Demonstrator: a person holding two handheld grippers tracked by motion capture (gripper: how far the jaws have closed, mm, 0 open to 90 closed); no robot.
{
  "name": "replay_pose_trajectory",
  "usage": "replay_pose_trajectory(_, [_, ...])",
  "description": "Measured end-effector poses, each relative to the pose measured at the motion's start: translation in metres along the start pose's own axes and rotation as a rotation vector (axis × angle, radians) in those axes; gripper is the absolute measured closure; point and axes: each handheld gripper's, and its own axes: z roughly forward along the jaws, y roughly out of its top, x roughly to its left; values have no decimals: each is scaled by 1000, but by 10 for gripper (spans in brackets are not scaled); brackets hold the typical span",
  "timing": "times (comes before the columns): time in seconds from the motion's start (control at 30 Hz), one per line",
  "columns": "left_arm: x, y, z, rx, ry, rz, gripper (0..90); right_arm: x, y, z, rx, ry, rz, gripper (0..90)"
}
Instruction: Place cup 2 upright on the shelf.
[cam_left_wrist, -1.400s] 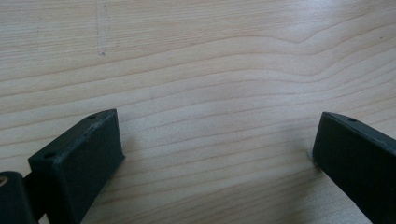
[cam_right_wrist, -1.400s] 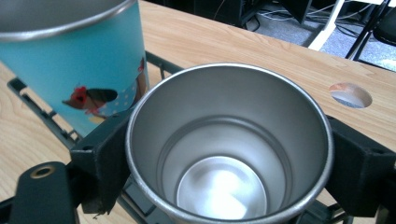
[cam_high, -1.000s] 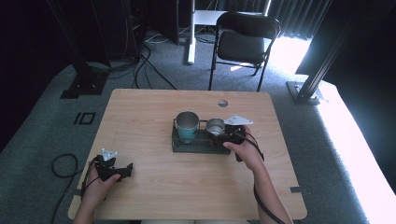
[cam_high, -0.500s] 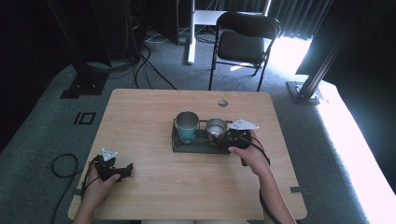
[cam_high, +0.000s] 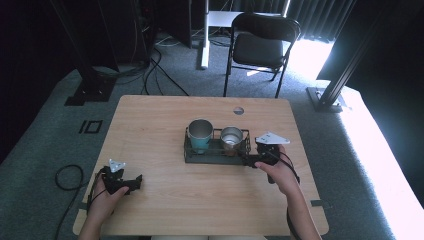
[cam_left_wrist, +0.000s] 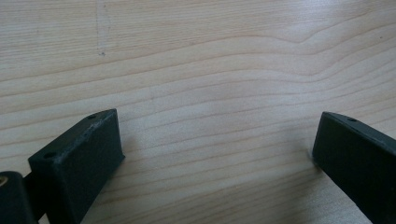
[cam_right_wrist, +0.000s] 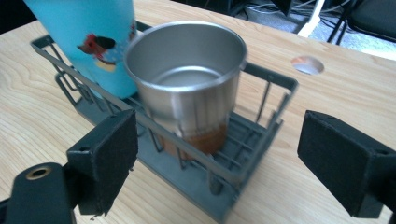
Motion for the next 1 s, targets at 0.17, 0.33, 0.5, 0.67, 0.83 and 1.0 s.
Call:
replay_pose_trajectory(0.17, [0,0,0,0,0,0,22,-7,-12,-4,9,-13,20,121])
replay_pose_trajectory(0.33, [0,0,0,-1,1,0,22,-12,-22,-8,26,-22,31,121])
replay_pose_trajectory(0.5, [0,0,0,-1,1,0,22,-17,-31,-13,29,-30,36,127])
replay_pose_trajectory(0.67, [0,0,0,0,1,1,22,-22,-41,-16,38,-44,42,127])
replay_pose_trajectory(0.83, [0,0,0,-1,1,1,22,-27,-51,-20,48,-56,60,127])
replay_pose_trajectory(1.0, [0,0,0,0,1,1,22,-30,-61,-23,66,-65,59,127])
